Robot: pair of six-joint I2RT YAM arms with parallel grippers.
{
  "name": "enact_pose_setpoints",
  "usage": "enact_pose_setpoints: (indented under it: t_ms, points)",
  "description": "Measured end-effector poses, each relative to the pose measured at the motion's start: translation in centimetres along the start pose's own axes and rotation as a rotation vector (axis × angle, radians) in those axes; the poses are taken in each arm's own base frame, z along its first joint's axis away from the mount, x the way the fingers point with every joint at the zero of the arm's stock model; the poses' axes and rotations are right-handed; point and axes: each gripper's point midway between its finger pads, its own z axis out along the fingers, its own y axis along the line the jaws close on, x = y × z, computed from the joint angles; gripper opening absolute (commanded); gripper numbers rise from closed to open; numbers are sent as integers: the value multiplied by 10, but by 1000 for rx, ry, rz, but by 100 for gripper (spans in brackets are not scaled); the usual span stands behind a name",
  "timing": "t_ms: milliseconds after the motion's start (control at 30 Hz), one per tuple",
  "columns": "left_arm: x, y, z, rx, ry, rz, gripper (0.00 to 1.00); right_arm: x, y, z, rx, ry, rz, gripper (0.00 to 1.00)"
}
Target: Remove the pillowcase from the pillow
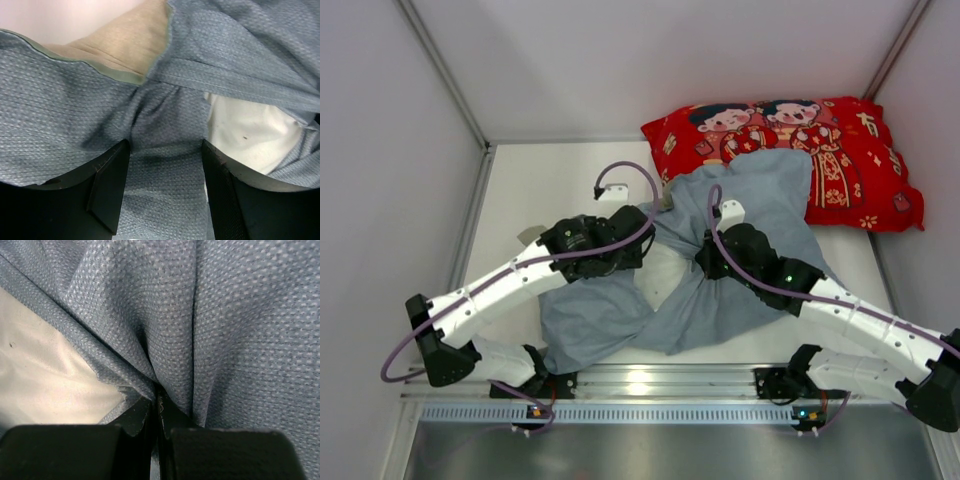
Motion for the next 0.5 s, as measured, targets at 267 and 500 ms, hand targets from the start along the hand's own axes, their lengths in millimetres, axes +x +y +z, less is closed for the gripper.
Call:
enact_pose_setpoints:
  t_ms: [267, 500]
  points:
    - [-10, -22, -18, 127, -42, -39, 62, 0, 1, 0, -5, 2, 0, 0]
    - [2, -21, -5, 108, -25, -23, 61, 1, 1, 0, -9, 1, 3, 0]
